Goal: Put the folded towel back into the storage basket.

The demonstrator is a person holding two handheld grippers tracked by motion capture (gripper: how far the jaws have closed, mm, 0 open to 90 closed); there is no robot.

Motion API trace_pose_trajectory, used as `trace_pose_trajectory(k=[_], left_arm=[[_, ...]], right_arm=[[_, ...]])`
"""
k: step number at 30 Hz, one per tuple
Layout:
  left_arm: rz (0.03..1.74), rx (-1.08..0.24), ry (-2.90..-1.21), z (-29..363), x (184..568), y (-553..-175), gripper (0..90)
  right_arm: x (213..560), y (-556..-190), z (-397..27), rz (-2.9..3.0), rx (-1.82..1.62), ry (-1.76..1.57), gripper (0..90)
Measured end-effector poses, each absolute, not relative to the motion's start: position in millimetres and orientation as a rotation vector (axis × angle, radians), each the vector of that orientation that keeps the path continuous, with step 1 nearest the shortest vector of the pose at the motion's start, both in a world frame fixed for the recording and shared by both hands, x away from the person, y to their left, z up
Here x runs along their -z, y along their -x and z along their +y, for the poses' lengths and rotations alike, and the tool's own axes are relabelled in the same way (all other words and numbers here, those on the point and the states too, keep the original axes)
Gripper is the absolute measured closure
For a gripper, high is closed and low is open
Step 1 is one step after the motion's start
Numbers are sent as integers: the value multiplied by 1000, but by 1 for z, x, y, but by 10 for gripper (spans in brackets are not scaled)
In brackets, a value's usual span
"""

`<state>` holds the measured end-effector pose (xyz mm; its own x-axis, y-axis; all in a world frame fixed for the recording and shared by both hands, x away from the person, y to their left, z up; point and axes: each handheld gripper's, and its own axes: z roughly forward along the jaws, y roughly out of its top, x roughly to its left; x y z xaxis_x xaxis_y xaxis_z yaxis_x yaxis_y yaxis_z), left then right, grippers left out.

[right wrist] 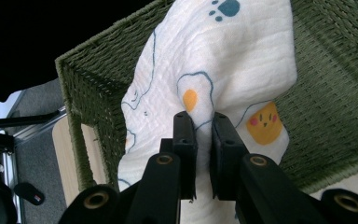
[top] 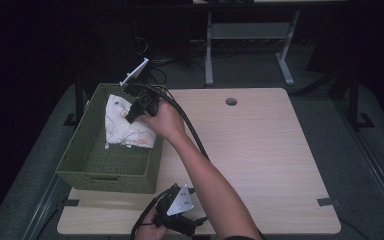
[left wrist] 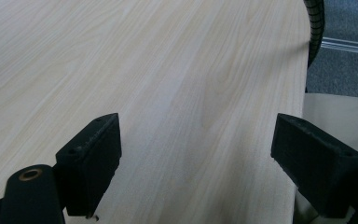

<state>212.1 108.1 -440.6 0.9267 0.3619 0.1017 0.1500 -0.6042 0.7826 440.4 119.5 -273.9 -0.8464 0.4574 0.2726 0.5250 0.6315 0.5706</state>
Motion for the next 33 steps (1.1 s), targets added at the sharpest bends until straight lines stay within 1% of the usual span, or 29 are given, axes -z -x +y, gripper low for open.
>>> trace_pose_trajectory(k=[33], left_arm=[[355,-317,-2221,112,440,-213,161]], right_arm=[[303,-455,148,-2714,971,869,820]])
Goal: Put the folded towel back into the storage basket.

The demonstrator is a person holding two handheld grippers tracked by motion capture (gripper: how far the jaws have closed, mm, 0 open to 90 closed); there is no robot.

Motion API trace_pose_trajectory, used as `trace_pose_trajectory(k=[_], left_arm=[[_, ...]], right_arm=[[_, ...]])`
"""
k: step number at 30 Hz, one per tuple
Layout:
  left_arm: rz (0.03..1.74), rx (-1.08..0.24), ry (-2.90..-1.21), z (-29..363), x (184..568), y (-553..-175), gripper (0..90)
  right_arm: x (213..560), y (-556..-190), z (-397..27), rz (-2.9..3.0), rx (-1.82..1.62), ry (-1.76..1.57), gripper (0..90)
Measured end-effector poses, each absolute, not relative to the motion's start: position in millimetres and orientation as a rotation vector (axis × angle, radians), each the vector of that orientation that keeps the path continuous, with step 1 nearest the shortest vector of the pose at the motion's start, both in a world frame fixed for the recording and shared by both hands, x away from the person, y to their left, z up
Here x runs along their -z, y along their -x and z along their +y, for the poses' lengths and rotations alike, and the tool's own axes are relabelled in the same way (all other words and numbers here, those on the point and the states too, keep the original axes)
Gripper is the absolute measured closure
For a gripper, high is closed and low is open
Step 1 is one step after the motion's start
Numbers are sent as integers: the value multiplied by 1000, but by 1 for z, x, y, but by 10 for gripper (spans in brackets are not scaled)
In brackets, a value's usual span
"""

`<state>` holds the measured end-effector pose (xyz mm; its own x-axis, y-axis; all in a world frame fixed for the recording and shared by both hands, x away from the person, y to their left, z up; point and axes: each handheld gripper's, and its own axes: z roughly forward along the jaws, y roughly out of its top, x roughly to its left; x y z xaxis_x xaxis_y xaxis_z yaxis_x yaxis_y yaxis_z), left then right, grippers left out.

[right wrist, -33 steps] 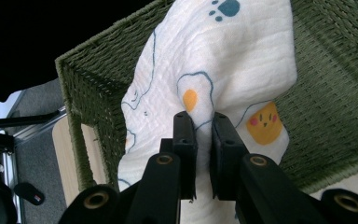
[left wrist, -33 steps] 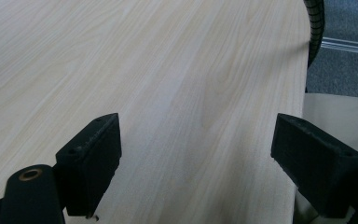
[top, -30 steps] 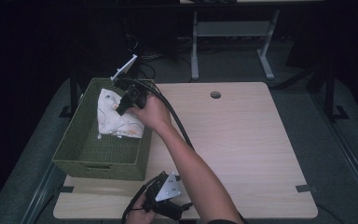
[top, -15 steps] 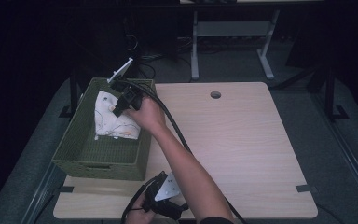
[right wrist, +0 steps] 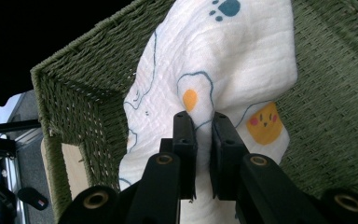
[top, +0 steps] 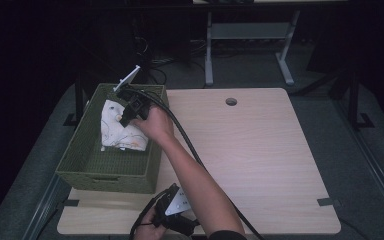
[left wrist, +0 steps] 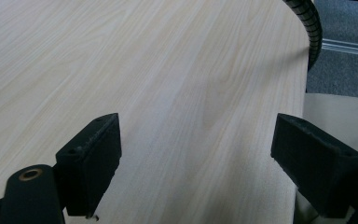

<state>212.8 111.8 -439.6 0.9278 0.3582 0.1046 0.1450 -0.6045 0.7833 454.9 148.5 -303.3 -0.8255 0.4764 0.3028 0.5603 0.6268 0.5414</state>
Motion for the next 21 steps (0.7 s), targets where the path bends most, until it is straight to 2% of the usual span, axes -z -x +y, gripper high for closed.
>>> trace_pose_trajectory(k=[21], left_arm=[[364,-308,-2206,112,439,-211,162]], right_arm=[[322,-462,157,-2685,933,905,800]])
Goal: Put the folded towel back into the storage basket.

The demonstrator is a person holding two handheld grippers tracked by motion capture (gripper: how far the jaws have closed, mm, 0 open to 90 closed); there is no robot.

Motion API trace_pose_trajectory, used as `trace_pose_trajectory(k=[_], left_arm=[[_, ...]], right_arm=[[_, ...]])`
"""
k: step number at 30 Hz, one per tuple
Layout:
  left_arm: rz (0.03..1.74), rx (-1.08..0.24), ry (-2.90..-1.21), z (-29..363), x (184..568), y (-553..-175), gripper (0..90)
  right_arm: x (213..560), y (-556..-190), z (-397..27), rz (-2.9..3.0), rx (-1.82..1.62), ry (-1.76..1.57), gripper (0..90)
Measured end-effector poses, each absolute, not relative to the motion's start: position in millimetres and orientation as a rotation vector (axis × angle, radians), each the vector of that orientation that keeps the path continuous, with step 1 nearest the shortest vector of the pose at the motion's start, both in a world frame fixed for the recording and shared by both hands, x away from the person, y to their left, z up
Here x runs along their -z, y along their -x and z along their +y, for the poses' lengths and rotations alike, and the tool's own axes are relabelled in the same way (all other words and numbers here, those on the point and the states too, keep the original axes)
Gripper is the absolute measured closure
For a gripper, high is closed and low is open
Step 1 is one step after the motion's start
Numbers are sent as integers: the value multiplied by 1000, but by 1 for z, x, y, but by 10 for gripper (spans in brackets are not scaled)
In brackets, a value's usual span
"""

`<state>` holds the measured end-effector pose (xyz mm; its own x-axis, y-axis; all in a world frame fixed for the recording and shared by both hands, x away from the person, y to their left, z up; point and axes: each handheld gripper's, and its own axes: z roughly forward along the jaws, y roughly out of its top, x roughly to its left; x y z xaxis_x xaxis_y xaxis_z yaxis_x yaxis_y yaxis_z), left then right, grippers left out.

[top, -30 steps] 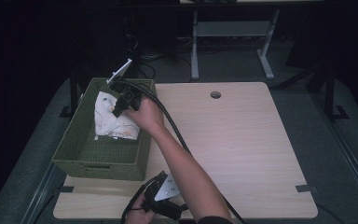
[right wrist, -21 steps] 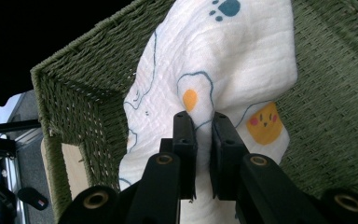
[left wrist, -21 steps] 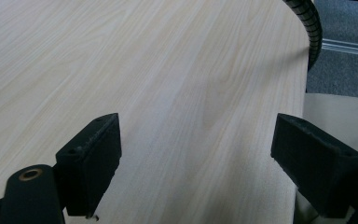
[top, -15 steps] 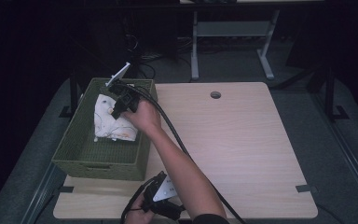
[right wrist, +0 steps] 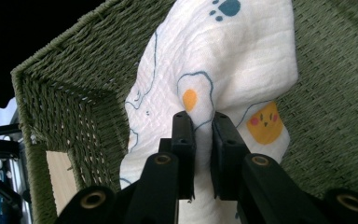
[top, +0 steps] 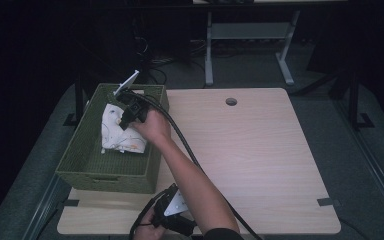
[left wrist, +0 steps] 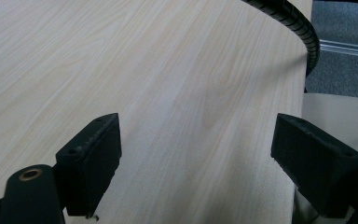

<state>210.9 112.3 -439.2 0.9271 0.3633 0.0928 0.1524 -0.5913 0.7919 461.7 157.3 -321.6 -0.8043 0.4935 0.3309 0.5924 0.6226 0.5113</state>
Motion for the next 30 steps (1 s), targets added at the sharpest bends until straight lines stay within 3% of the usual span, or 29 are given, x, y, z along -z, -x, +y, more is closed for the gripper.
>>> trace_pose_trajectory(k=[1,2,3,30], left_arm=[[369,-304,-2205,112,439,-210,161],[371,-302,-2205,112,439,-210,161],[372,-304,-2206,112,439,-210,161],[364,-317,-2214,110,441,-212,162]], right_arm=[[323,-462,158,-2680,930,912,754],[324,-463,158,-2677,923,929,641],[325,-464,158,-2675,917,946,633],[319,-462,142,-2684,914,927,631]])
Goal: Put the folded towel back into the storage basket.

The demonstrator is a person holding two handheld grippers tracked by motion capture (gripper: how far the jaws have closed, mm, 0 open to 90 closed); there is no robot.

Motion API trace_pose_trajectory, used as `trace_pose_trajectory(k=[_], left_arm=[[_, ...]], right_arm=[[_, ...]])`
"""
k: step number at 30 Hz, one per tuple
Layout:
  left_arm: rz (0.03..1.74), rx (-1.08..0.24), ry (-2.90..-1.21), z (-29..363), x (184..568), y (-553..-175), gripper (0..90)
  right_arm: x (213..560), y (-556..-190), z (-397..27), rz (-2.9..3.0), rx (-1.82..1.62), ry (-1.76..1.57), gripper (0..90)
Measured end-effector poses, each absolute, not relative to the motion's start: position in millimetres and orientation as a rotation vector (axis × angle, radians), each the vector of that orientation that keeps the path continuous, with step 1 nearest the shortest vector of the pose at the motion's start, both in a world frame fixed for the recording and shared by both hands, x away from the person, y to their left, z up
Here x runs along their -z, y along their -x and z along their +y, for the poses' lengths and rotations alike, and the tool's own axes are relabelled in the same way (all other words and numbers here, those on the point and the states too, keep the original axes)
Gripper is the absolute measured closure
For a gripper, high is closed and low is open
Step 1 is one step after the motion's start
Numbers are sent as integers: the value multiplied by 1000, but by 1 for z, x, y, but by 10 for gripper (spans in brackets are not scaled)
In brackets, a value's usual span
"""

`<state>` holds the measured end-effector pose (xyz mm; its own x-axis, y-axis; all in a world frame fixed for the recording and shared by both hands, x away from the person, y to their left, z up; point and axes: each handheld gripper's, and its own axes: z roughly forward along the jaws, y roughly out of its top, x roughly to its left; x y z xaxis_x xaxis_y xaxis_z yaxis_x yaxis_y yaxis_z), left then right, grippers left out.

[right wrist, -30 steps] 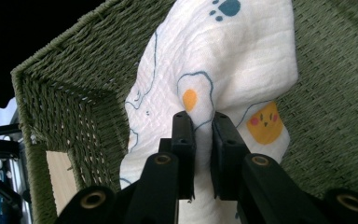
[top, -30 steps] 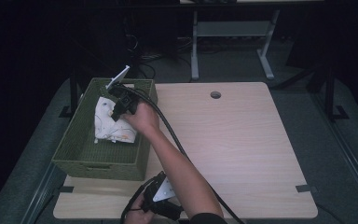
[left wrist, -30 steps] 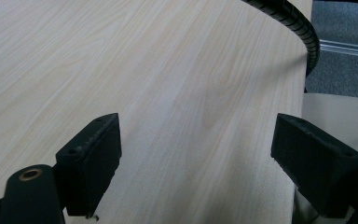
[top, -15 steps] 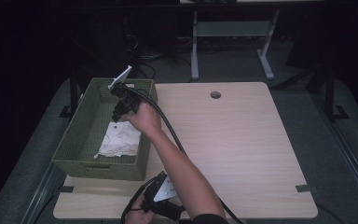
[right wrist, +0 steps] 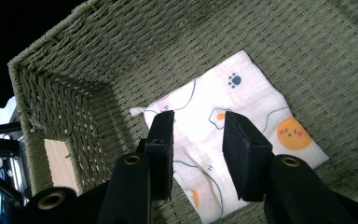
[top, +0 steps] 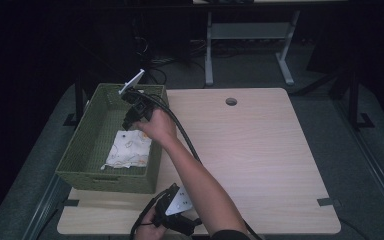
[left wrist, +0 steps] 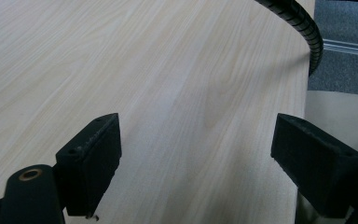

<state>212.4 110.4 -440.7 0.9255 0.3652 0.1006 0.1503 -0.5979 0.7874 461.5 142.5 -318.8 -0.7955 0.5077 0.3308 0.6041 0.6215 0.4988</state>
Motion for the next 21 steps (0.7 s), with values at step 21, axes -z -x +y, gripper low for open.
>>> trace_pose_trajectory(k=[21], left_arm=[[362,-315,-2218,111,441,-212,162]], right_arm=[[304,-457,107,-2666,967,959,598]])
